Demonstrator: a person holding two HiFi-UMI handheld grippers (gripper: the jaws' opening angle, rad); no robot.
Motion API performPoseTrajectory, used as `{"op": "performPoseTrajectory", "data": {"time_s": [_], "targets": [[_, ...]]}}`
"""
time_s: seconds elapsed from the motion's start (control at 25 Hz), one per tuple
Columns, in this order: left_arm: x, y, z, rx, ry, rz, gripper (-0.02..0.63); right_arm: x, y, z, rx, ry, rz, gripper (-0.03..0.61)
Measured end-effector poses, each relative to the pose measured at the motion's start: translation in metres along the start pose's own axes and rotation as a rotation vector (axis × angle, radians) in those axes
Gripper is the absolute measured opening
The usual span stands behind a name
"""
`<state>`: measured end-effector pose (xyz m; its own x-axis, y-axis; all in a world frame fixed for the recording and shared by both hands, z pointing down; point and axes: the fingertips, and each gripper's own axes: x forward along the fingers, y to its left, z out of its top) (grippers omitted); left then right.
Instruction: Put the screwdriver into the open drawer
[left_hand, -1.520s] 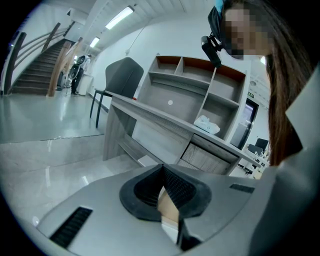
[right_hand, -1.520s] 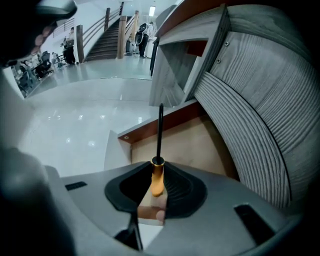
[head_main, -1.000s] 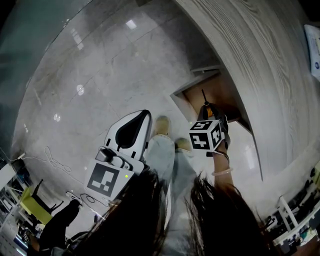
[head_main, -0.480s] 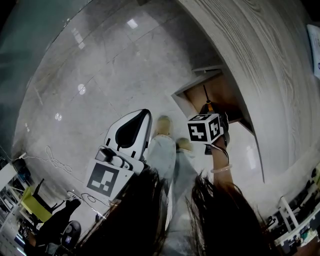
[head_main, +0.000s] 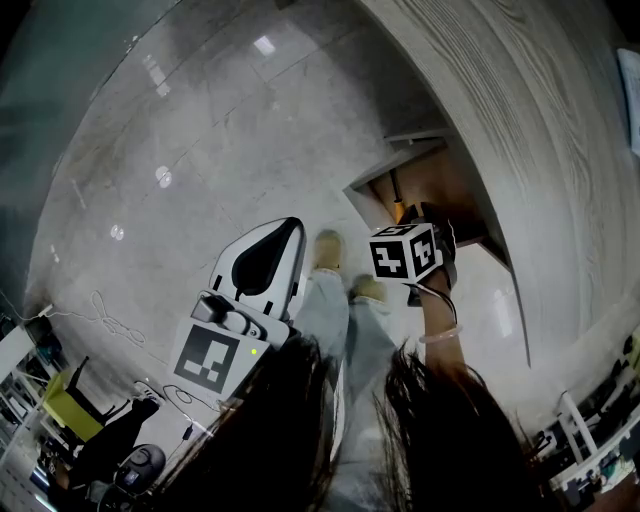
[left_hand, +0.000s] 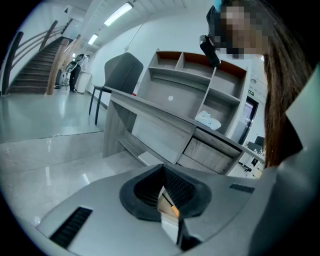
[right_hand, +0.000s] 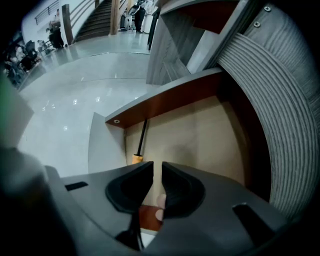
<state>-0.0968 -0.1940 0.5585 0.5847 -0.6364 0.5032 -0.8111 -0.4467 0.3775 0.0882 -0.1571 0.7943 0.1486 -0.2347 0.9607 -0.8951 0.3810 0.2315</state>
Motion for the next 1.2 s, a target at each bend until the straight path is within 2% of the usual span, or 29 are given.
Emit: {"op": "performPoseTrajectory", "data": {"time_s": [0.84,1.2], "targets": [[-0.007,-0.014,0.001,0.009,-0.019,-0.002,0.015,-0.017,0.006,-0.007,0.043,-0.047,0.035,0.060],[-0.020,-0.032,-0.013,-0.001,-0.022,0.012,0.015,-0.034,0.009,-0.021,0.035,-0.074,0.052,0.054]]}}
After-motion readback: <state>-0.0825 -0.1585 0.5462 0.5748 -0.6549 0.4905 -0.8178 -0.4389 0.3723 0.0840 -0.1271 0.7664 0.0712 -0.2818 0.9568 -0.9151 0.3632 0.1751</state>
